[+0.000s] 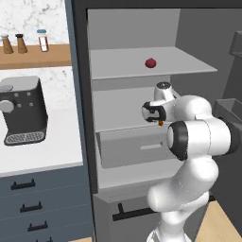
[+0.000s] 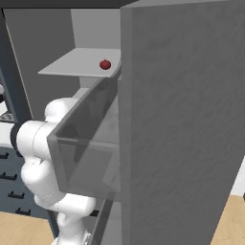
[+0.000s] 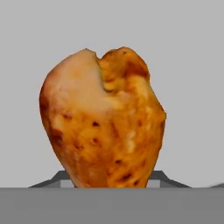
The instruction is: Place one tomato and one chicken drumstick in each tupperware on the nearby counter, to pack two identical lunches.
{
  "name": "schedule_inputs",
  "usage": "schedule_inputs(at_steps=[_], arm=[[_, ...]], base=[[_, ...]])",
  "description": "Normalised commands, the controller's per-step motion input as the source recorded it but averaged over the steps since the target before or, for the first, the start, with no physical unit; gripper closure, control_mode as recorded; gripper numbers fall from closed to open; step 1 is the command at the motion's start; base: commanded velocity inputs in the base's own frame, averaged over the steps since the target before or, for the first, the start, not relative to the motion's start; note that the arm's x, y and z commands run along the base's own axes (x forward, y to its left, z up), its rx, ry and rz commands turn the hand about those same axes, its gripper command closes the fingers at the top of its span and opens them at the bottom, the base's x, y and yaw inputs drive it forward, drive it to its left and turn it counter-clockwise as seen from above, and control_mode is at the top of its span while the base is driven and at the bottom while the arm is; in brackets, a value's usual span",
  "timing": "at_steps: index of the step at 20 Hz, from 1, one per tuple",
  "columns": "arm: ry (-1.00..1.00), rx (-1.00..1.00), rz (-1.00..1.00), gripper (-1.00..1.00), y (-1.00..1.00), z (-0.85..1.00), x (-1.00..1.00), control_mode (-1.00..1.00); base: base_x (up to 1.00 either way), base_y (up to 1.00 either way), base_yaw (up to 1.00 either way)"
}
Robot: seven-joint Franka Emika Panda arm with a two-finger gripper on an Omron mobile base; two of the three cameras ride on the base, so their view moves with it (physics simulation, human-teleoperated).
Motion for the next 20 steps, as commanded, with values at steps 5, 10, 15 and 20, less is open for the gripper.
schedule_inputs(at_steps=[5,10,15,20], arm=[[0.00,0.00,0.00,1.00,0.19,0.00,-1.00,-1.00],[0.00,0.00,0.01,1.00,0.11,0.17,-1.00,-1.00],[0.00,0.00,0.02,1.00,0.04,0.40,-0.98,-1.00],[0.00,0.00,0.02,1.00,0.06,0.58,-0.77,-1.00]], base=[[0.00,0.00,0.00],[0.00,0.00,0.00],[0.00,0.00,0.00],[0.00,0.00,0.00]])
